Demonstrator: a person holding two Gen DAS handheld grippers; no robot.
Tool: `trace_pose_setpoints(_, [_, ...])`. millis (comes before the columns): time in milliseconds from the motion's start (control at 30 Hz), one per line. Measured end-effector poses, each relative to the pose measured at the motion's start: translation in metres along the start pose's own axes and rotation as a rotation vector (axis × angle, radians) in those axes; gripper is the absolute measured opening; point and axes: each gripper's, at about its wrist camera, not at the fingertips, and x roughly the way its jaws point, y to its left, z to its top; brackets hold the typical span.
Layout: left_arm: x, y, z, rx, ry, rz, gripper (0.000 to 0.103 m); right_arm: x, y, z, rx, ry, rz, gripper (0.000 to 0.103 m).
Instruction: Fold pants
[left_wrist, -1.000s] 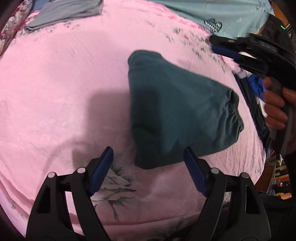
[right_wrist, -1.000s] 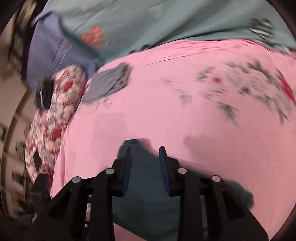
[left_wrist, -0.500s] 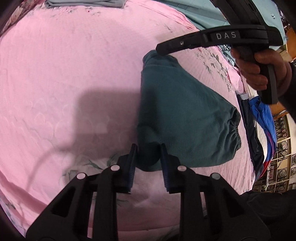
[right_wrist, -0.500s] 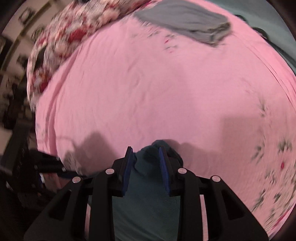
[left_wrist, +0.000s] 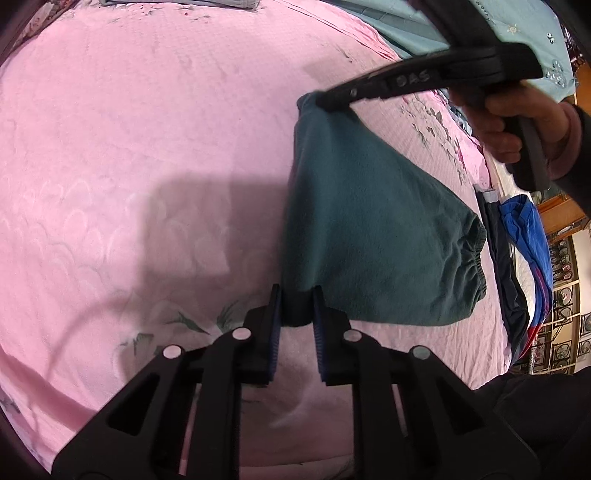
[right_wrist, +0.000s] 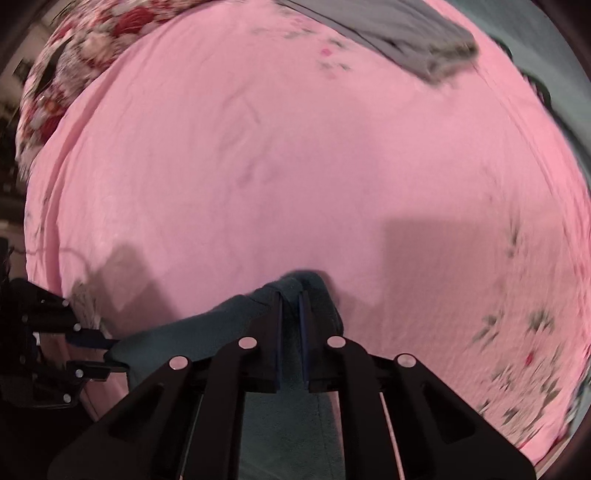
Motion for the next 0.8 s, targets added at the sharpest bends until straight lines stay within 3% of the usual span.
trace_pose_setpoints(233, [-0.002,0.002,0.001,-0.016,0.007,-0.008,0.015,-0.036,-0.042,0.003,0.265,-0.151,0.208,0.010])
trace_pose_setpoints(333, [-0.002,0.003,0.002,-0.015,0.013,-0.010,0.015,-0.037,-0.043,0.010,0.236,-0.128,0.186,0.010])
trace_pose_setpoints(400, [-0.002,0.003,0.001,-0.015,0.017,-0.012,0.015,-0.019,-0.034,0.009,0.206,-0.057,0.189,0.014])
trace_pose_setpoints(433, [-0.002,0.003,0.002,-0.015,0.018,-0.012,0.015,-0.010,-0.034,0.004,0.197,-0.027,0.182,0.030])
trace_pose_setpoints(500, [-0.002,0.004,0.002,-0.013,0.019,-0.012,0.015,0.008,-0.026,0.002,0.165,0.014,0.144,0.034])
trace_pose_setpoints(567, [-0.002,0.004,0.002,-0.013,0.020,-0.011,0.015,0.012,-0.018,0.000,0.125,-0.009,0.136,0.016])
trace_pose_setpoints(633, [-0.002,0.004,0.002,-0.013,0.020,-0.011,0.015,0.011,-0.010,0.000,0.098,-0.037,0.085,0.012])
trace_pose_setpoints(667, [-0.002,0.004,0.002,-0.013,0.021,-0.010,0.015,0.010,-0.011,0.001,0.104,-0.047,0.062,0.000])
trace_pose_setpoints(767, [-0.002,0.003,0.002,-0.011,0.023,-0.011,0.015,0.012,-0.026,0.005,0.152,-0.082,-0.087,0.000])
trace_pose_setpoints(800, [-0.002,0.003,0.002,-0.009,0.024,-0.010,0.015,0.011,-0.034,0.002,0.199,-0.094,-0.062,0.000])
